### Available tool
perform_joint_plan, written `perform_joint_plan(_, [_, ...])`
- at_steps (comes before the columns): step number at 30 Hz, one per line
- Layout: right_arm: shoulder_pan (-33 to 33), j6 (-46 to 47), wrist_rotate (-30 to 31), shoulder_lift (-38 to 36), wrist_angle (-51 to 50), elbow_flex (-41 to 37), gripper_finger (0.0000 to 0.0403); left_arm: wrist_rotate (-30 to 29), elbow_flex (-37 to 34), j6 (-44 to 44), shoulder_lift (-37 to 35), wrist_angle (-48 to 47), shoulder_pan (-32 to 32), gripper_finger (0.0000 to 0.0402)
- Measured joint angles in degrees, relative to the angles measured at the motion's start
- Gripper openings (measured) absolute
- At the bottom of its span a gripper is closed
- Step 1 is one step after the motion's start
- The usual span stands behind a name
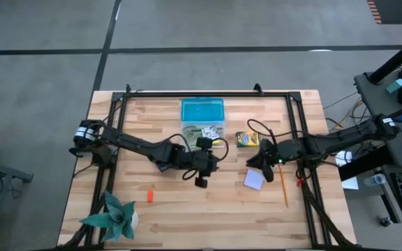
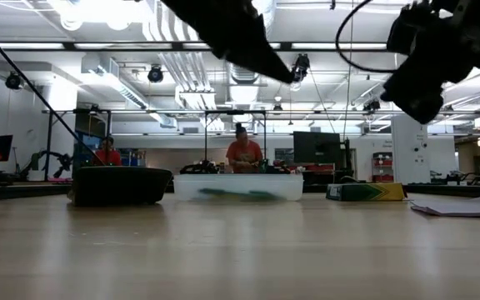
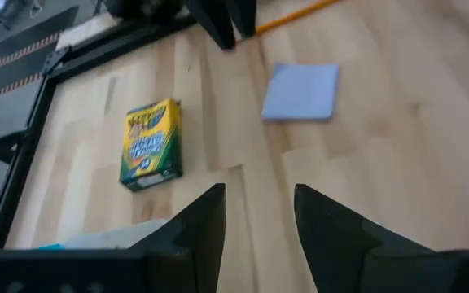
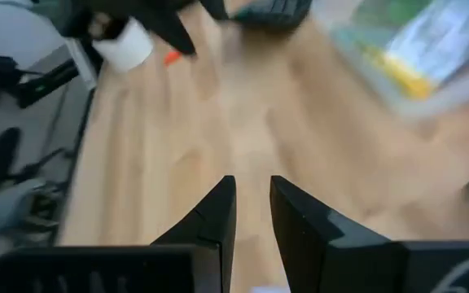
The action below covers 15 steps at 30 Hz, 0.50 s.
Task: Pack school essentials
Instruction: Put the purple sticky note into the blue supply box
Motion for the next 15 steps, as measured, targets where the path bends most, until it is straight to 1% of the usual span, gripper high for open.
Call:
perform_joint_plan(2, [1.0,4.9,-1.7,2.0,-3.9,1.6,0.0068,-0.3,0.0,-1.4,-0.8,0.1,-1.0,0.013])
perform_joint_plan(9, [5.5,17.9,-1.8,10.6,-25.8,9.0,0.0068,-2.0,-0.1,-7.4,-3.5,0.4,-4.8,0.013])
perform_joint_plan(12, [6.9,20.4,-1.6,14.6,-33.9,12.2,0.0068,-2.7,-0.1,-7.9,-4.3,0.6,-6.9,0.013])
perform_joint_plan(15, [7.2,22.1,-1.5,18.1,-38.3,14.0,0.0068,-4.5,-0.1,-9.0,-4.7,0.9,-8.5,0.013])
